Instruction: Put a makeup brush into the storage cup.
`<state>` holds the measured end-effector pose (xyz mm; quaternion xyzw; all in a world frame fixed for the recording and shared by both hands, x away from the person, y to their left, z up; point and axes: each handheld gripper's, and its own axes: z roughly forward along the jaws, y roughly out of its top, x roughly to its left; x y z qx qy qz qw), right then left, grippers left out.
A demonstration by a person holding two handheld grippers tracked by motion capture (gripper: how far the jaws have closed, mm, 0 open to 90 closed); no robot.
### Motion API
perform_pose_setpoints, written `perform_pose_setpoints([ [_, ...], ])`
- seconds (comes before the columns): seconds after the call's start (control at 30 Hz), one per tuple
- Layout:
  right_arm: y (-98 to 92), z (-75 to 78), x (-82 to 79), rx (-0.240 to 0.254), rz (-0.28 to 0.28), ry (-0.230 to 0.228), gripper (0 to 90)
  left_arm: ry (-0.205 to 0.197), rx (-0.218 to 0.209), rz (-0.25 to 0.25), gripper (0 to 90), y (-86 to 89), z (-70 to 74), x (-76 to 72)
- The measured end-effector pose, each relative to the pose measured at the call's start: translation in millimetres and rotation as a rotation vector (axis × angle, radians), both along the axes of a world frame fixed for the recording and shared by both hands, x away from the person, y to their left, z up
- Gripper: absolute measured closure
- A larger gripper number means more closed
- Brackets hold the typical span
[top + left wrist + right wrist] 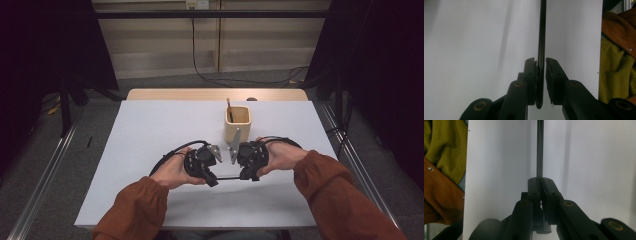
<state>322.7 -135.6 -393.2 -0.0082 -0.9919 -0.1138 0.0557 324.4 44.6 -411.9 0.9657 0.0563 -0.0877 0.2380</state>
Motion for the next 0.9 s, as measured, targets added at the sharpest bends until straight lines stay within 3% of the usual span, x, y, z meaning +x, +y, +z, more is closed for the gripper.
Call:
perform_pose_setpoints([
  [0.03,-0.2,0.1,-0.1,0.0,0.002,-0.003,85.4,0.003,-0.003,-0.001,83.5,0.0,0.4,0.2],
  [0.3,-0.2,-1.0,-0.4,-0.001,0.002,-0.006,85.4,0.016,-0.014,0.011,83.3,-1.3,-0.3,2.0],
  [0.37,-0.3,-0.9,-0.3,-0.002,0.002,-0.004,85.4,0.018,-0.013,-0.012,84.4,-1.5,-0.5,1.8],
  [0.53,-0.6,-1.1,-0.4,0.005,0.001,-0.005,85.1,0.06,-0.02,0.006,85.1,-0.1,-0.6,3.8],
  [0.7,-2.9,1.2,0.3,0.025,-0.018,0.002,83.8,0.053,-0.033,0.012,85.5,2.1,1.7,2.5],
  [0.9,-4.9,-0.1,1.0,0.043,-0.024,-0.008,73.7,0.028,-0.032,0.018,85.7,3.0,-0.7,3.5],
])
